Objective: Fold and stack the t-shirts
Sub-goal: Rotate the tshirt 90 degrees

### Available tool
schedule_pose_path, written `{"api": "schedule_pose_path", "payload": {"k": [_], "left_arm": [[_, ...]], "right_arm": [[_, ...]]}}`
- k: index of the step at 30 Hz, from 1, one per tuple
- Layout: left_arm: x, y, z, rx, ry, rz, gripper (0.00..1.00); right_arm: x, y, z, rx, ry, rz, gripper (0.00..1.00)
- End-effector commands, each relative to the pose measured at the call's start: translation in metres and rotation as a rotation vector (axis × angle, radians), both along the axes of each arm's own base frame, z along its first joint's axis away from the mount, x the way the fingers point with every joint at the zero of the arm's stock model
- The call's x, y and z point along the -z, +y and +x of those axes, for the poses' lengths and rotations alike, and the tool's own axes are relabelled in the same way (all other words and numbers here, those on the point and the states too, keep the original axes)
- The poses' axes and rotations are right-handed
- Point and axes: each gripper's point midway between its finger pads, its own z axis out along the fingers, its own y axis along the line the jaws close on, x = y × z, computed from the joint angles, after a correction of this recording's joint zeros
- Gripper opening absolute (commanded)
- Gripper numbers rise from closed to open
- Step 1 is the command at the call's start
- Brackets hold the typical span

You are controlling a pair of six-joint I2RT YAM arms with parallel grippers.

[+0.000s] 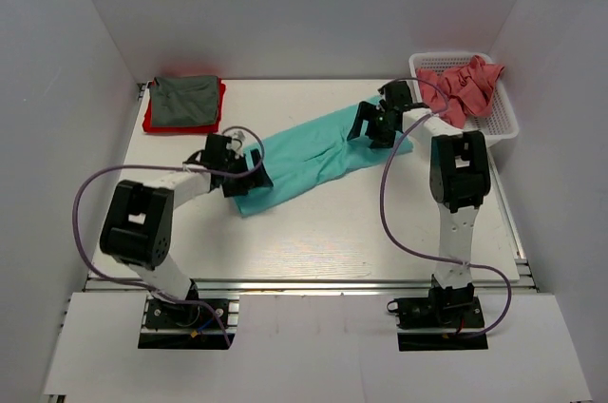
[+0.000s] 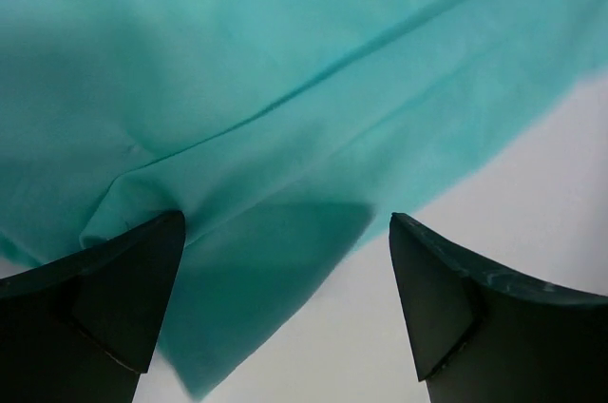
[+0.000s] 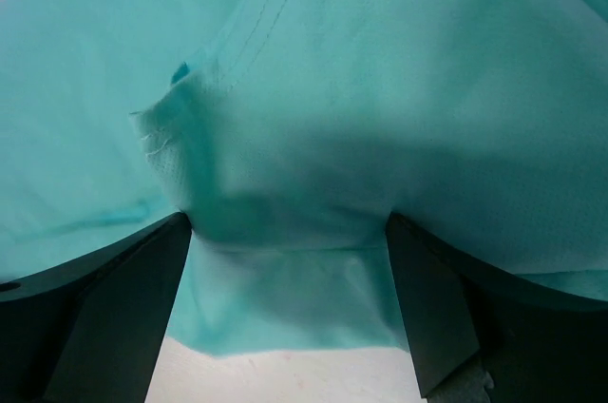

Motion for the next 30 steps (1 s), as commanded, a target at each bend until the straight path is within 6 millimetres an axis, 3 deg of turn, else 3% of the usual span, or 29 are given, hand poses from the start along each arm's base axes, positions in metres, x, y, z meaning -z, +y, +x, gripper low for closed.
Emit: {"api": "schedule_pose_path", "payload": {"k": [1,2,3,4,5,6,7,8,9,10,12,13,15,17,18,19,20,21,22,24,25,26,27,29,30], "left_arm": [[0.042,-0.028,-0.128,0.08,0.379,-0.055,1.0],[0.039,-0.039,-0.16,0.147,0.434,-0.117,1.0],[0.032,-0.059,-0.199,0.249,0.52,-0.208,1.0],[0.02,-0.072,-0.212,0.317,0.536,-0.264,1.0],[0.014,-0.078,-0.233,0.363,0.564,-0.303,1.0],[0.008,-0.088,-0.253,0.431,0.584,-0.308,1.0],[0.001,-0.093,-0.257,0.454,0.578,-0.299,1.0],[-0.006,-0.094,-0.262,0.469,0.586,-0.277,1.0],[-0.015,-0.1,-0.264,0.505,0.557,-0.255,1.0],[-0.031,-0.112,-0.242,0.545,0.457,-0.234,1.0],[-0.054,-0.124,-0.225,0.592,0.361,-0.229,1.0],[-0.079,-0.14,-0.211,0.648,0.251,-0.258,1.0],[-0.103,-0.157,-0.197,0.705,0.123,-0.305,1.0],[-0.123,-0.167,-0.189,0.756,0.015,-0.322,1.0],[-0.123,-0.166,-0.179,0.733,-0.024,-0.285,1.0],[-0.133,-0.165,-0.172,0.721,-0.057,-0.26,1.0],[-0.133,-0.163,-0.165,0.714,-0.083,-0.221,1.0],[-0.137,-0.156,-0.145,0.639,-0.134,-0.139,1.0],[-0.136,-0.143,-0.137,0.579,-0.138,-0.072,1.0],[-0.135,-0.113,-0.108,0.395,-0.185,0.062,1.0],[-0.144,-0.102,-0.102,0.329,-0.222,0.095,1.0],[-0.147,-0.09,-0.096,0.265,-0.244,0.141,1.0],[-0.148,-0.075,-0.086,0.167,-0.27,0.192,1.0],[-0.149,-0.056,-0.084,0.085,-0.272,0.23,1.0],[-0.145,-0.045,-0.081,0.038,-0.274,0.257,1.0]], "right_arm": [[0.0,0.019,0.026,-0.07,-0.09,0.053,0.9],[0.011,0.027,0.026,-0.101,-0.087,0.074,0.9],[0.008,0.033,0.035,-0.155,-0.146,0.084,0.9],[0.004,0.032,0.044,-0.143,-0.156,0.076,0.9],[0.03,0.03,0.046,-0.136,-0.118,0.049,0.9],[0.007,0.036,0.07,-0.146,-0.19,0.059,0.9],[0.009,0.04,0.065,-0.169,-0.155,0.074,0.9],[0.026,0.044,0.064,-0.205,-0.132,0.076,0.9],[0.008,0.054,0.071,-0.245,-0.169,0.097,0.9],[0.005,0.056,0.069,-0.271,-0.176,0.083,0.9],[-0.008,0.059,0.069,-0.319,-0.239,0.017,0.9],[-0.025,0.057,0.068,-0.319,-0.271,0.002,0.9],[-0.053,0.06,0.065,-0.327,-0.326,-0.025,0.9],[-0.06,0.059,0.056,-0.341,-0.323,-0.045,0.9],[-0.079,0.065,0.052,-0.347,-0.349,-0.046,0.9],[-0.083,0.063,0.052,-0.338,-0.353,-0.064,0.9],[-0.086,0.064,0.048,-0.323,-0.346,-0.086,0.9],[-0.099,0.065,0.043,-0.311,-0.355,-0.091,0.9],[-0.099,0.07,0.036,-0.309,-0.339,-0.104,0.9],[-0.105,0.061,0.025,-0.219,-0.292,-0.135,0.9],[-0.096,0.067,0.012,-0.209,-0.261,-0.156,0.9],[-0.091,0.06,0.004,-0.178,-0.246,-0.196,0.9],[-0.085,0.068,-0.015,-0.169,-0.207,-0.186,0.9],[-0.079,0.056,-0.023,-0.093,-0.195,-0.273,0.9],[-0.063,0.055,-0.039,-0.072,-0.141,-0.297,0.9]]}}
